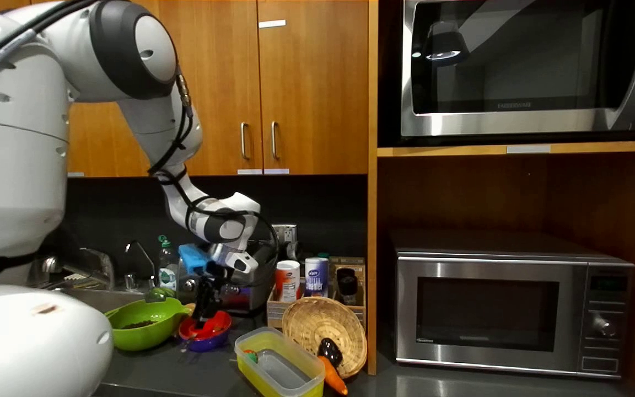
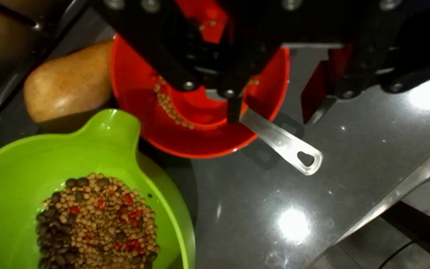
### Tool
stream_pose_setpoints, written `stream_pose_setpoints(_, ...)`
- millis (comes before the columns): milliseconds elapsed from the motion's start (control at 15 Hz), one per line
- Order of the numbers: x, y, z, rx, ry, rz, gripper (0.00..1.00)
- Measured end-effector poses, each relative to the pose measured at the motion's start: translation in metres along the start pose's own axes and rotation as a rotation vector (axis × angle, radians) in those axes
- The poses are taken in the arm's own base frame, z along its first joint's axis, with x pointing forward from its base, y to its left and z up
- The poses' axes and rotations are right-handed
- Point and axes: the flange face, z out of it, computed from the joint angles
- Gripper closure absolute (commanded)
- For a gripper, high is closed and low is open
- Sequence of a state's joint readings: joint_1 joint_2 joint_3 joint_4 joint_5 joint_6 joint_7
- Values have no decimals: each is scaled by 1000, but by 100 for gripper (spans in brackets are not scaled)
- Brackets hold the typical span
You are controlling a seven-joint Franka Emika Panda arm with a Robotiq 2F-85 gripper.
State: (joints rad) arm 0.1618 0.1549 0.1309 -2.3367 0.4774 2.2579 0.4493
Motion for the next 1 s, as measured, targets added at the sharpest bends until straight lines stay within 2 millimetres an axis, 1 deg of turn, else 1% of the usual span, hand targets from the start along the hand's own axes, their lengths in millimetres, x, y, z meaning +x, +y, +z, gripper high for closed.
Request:
stream_pose_setpoints(200,7,16,12,31,-48,-42,2)
stream_pose_setpoints(267,11,22,16,42,-62,-48,0)
stream_pose_setpoints(467,20,36,28,59,-93,-66,0)
stream_pose_setpoints(600,18,38,31,55,-111,-94,0)
stream_pose_setpoints(733,10,36,36,27,-148,-161,0)
stream_pose_setpoints(1000,-15,30,47,-64,-236,-318,0)
